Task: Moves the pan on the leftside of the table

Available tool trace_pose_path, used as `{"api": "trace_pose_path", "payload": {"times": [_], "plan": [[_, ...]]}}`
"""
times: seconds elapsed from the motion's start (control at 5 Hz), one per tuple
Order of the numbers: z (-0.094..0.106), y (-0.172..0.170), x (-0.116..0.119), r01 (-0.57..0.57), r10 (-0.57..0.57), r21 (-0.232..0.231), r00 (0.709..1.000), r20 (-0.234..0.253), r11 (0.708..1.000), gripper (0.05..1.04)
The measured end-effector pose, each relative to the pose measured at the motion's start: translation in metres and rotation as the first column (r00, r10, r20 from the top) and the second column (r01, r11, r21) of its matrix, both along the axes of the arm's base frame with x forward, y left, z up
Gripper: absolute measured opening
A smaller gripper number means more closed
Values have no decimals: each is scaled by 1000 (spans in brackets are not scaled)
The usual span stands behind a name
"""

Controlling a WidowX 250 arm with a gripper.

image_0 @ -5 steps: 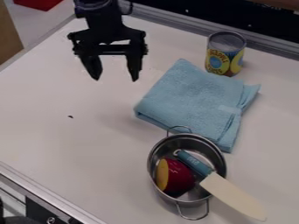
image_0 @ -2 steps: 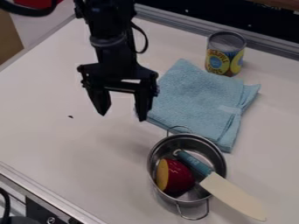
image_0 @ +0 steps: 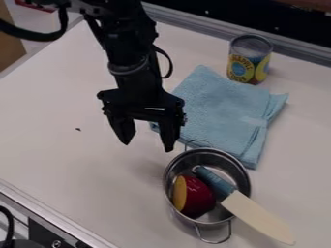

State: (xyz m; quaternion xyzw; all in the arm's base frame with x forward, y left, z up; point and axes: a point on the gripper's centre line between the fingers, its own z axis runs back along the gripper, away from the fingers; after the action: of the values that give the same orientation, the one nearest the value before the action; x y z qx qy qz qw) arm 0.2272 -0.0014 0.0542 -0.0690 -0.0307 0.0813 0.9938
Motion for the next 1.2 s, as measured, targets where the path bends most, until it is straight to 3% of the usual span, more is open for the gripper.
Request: {"api": "trace_pose_path", "payload": {"times": [0.4,1.0,1.2], "plan": [[-15,-20,-5,89,-90,9,994,55,996,999],[-36,-25,-3,132,-134,39,989,66,991,999],[-44,-25,1,127,-132,65,988,82,990,954]]}}
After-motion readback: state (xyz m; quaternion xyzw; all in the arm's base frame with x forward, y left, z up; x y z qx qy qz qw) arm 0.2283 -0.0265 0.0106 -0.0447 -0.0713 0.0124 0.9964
